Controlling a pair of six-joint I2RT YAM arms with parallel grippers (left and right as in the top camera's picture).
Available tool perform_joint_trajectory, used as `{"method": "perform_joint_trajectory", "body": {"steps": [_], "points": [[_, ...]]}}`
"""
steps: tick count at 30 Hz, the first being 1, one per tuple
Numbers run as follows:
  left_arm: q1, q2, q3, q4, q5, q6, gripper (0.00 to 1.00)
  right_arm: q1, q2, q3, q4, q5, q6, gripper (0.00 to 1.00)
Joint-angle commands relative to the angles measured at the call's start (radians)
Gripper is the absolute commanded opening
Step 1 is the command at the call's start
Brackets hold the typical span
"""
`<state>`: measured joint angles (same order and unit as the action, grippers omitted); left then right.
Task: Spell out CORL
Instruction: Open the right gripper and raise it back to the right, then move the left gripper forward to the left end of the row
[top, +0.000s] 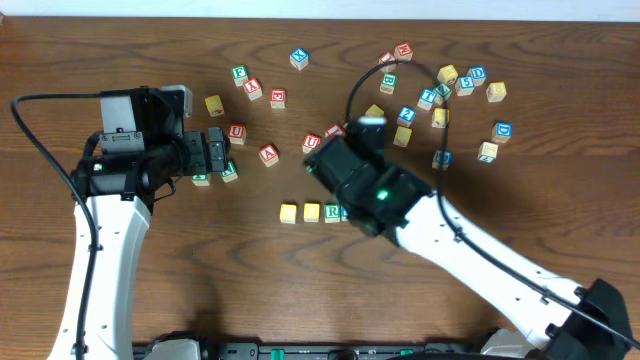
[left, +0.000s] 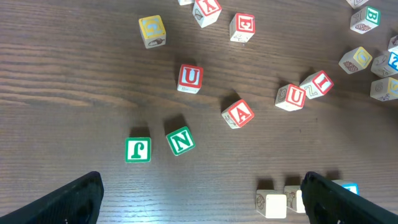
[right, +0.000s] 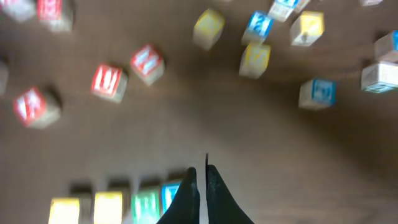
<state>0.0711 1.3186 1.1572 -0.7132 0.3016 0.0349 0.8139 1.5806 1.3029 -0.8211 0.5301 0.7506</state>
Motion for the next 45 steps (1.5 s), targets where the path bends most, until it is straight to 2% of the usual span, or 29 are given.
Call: {"method": "perform_joint_trajectory", "body": {"steps": [1,9,21,22,23,24,25,26,36,38,45], "points": [[0.005,0.0,0.021,0.016,-0.003,0.017,1.0,-0.068,-0.004,0.006,0.055,0.07,-0.008,0.01],[0.005,0.0,0.02,0.041,-0.003,0.017,1.0,-0.226,-0.004,-0.005,0.042,0.012,-0.026,0.01],[0.005,0.0,0.02,0.023,0.025,-0.003,0.98,-0.261,-0.004,-0.055,0.069,-0.007,-0.069,0.01],[0.005,0.0,0.021,0.022,0.027,-0.003,0.93,-0.264,-0.004,-0.055,0.069,-0.02,-0.076,0.01],[0.005,0.0,0.02,0.016,0.027,-0.003,0.48,-0.268,-0.004,-0.055,0.066,-0.039,-0.076,0.01],[0.005,0.001,0.017,-0.002,0.027,-0.006,0.34,-0.269,-0.004,-0.055,0.062,-0.051,-0.077,0.01],[0.005,0.002,0.011,-0.023,0.024,-0.006,0.25,-0.269,-0.004,-0.055,0.06,-0.055,-0.076,0.01],[0.005,0.003,-0.005,-0.04,0.019,-0.006,0.09,-0.269,-0.004,-0.055,0.058,-0.06,-0.076,0.01],[0.001,0.088,-0.266,0.072,0.037,-0.011,0.08,-0.269,-0.004,-0.055,0.063,-0.119,-0.074,0.01],[-0.006,0.113,-0.283,0.11,0.081,-0.013,0.07,-0.269,-0.004,-0.055,0.065,-0.119,-0.07,0.01],[-0.104,0.212,-0.285,0.19,0.068,-0.009,0.07,-0.269,-0.004,-0.055,0.074,-0.126,-0.056,0.01]]}}
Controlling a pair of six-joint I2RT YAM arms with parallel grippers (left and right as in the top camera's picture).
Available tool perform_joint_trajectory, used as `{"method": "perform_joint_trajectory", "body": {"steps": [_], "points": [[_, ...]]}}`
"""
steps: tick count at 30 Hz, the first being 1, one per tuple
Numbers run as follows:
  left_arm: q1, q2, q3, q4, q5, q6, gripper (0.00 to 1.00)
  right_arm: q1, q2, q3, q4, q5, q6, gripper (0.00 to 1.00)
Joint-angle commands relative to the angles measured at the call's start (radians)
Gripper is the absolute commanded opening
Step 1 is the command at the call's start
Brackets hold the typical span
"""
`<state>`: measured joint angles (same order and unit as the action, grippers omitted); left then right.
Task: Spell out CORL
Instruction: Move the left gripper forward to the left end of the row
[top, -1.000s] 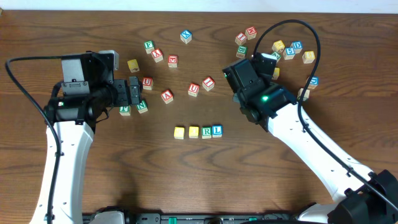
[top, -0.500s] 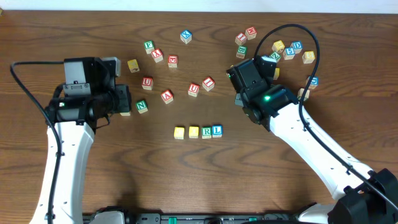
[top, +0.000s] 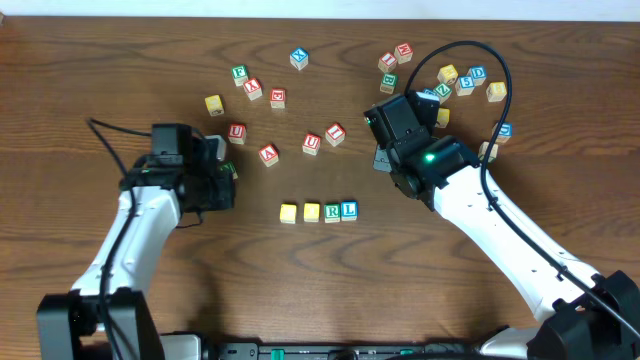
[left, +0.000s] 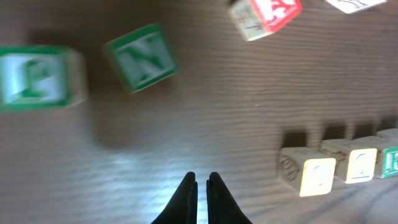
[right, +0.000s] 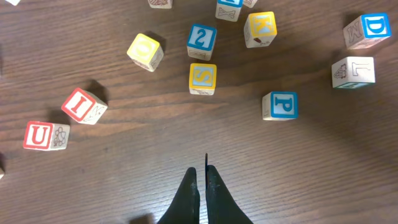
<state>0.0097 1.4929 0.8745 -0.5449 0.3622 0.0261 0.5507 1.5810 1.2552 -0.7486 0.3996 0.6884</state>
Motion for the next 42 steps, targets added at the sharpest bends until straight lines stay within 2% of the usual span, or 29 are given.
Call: {"method": "perform_joint_trajectory", "body": {"steps": [1,5,13,33,42], "points": [[-0.064,0.053,-0.002,0.038,-0.013,-0.001,0.07,-0.006,-0.005,-0.007,0.002,0.005,0.006,0.01],[-0.169,0.107,-0.002,0.087,-0.158,-0.001,0.07,-0.006,-0.005,-0.007,0.001,0.005,0.006,0.01],[-0.258,0.154,-0.002,0.103,-0.243,-0.001,0.07,-0.006,-0.005,-0.007,-0.003,0.005,0.005,0.01],[-0.394,0.202,-0.002,0.094,-0.247,-0.024,0.07,-0.006,-0.005,-0.007,-0.003,0.005,0.001,0.01],[-0.395,0.202,-0.002,0.05,-0.243,-0.064,0.07,-0.006,-0.005,-0.007,-0.004,0.005,0.001,0.01]]}}
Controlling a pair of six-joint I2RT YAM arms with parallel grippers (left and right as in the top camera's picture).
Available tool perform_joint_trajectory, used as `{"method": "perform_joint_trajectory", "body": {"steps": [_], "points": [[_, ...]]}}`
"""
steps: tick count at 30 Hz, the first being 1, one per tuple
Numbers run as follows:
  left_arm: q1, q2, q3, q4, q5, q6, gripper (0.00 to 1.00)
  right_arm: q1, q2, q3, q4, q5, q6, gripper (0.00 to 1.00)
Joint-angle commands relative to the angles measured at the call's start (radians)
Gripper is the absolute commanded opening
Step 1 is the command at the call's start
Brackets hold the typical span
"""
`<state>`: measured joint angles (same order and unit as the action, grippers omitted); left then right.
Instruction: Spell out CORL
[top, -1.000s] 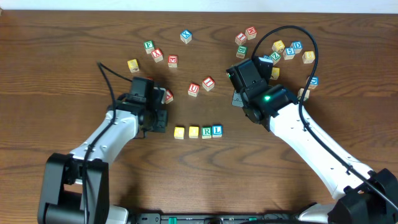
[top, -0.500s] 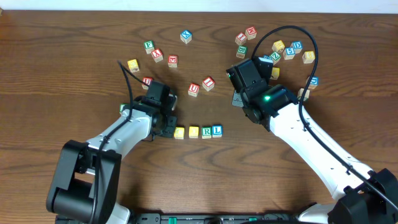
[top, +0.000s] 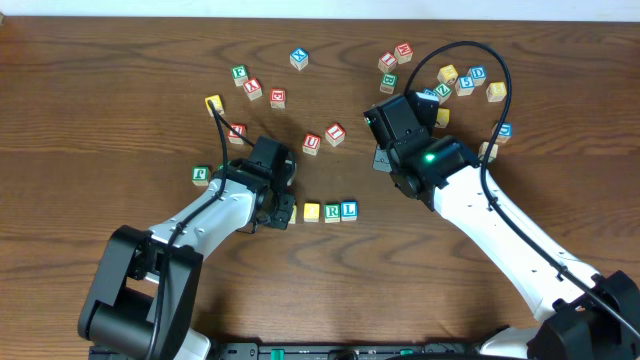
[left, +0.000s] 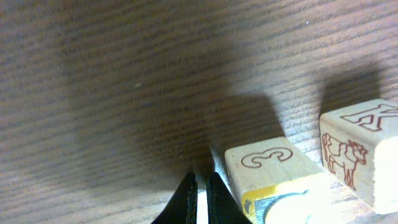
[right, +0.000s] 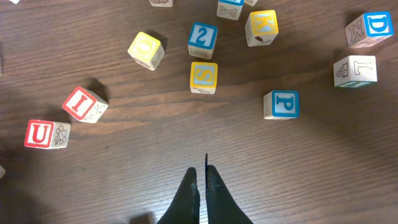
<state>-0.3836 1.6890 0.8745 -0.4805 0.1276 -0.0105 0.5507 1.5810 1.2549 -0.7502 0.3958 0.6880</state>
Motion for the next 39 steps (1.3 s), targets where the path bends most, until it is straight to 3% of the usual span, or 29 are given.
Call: {"method": "perform_joint_trajectory", "body": {"steps": [1,39], "points": [[-0.002,0.006,-0.002,-0.018,-0.008,-0.037,0.07,-0.006,-0.005,-0.006,-0.003,0.008,0.0,0.01],[-0.017,0.006,-0.002,0.0,0.04,-0.073,0.07,-0.006,-0.004,-0.007,-0.002,0.005,-0.009,0.01]]}}
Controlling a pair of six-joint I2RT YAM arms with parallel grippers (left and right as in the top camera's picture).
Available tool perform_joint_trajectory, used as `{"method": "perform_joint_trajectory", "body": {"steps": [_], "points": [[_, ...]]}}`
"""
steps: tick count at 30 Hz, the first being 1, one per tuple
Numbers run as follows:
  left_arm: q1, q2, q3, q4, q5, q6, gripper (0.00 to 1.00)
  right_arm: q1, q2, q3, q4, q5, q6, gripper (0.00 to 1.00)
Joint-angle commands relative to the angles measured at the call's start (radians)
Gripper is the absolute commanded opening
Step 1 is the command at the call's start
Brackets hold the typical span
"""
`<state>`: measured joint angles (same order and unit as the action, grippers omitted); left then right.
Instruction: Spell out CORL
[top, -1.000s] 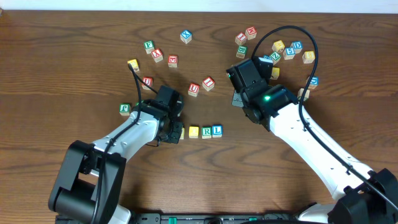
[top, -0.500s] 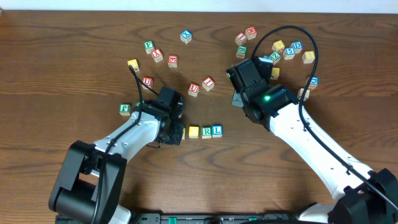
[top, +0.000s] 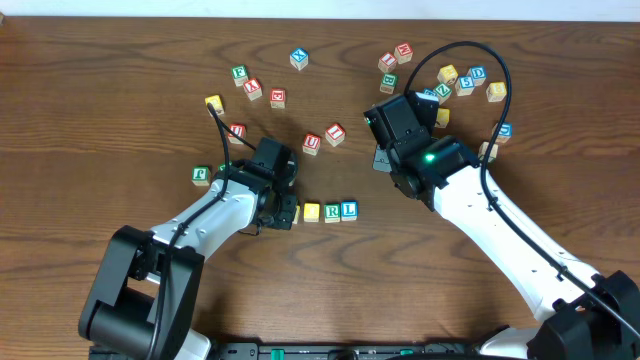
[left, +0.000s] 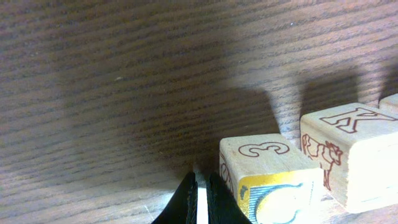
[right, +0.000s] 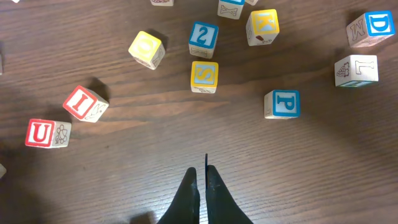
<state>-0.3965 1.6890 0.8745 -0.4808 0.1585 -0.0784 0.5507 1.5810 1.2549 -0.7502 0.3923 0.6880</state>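
A row of blocks lies mid-table: a yellow block, half hidden under my left gripper, a second yellow block, a green R and a blue L. My left gripper is shut and empty. Its tips are low on the table against the left side of the first yellow block, which shows a 3 on its side. The neighbouring block shows a K and a cow. My right gripper is shut and empty, above bare wood up and right of the row.
Loose blocks lie scattered across the far half of the table. A red U, a red I, a yellow S and a blue P lie ahead of the right gripper. A green block sits left of the left arm.
My left gripper has shifted slightly to the right against the first yellow block, which now sits closer to the second block. The right arm has not moved.
First my left gripper was open over the green blocks at the left, while my right gripper was shut at the row's L end. Then the right arm stood back upper right, with the left gripper shut. Since then the left gripper has stayed shut beside the first yellow block.
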Motion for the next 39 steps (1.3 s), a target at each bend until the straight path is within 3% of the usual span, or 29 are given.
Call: {"method": "perform_joint_trajectory", "body": {"steps": [1,39], "points": [[-0.004,0.006,-0.002,0.0,0.01,-0.005,0.07,-0.006,-0.004,-0.007,-0.002,0.008,-0.009,0.01],[-0.058,0.006,-0.002,0.012,0.005,-0.008,0.08,-0.006,-0.004,-0.007,-0.003,0.004,-0.013,0.01]]}}
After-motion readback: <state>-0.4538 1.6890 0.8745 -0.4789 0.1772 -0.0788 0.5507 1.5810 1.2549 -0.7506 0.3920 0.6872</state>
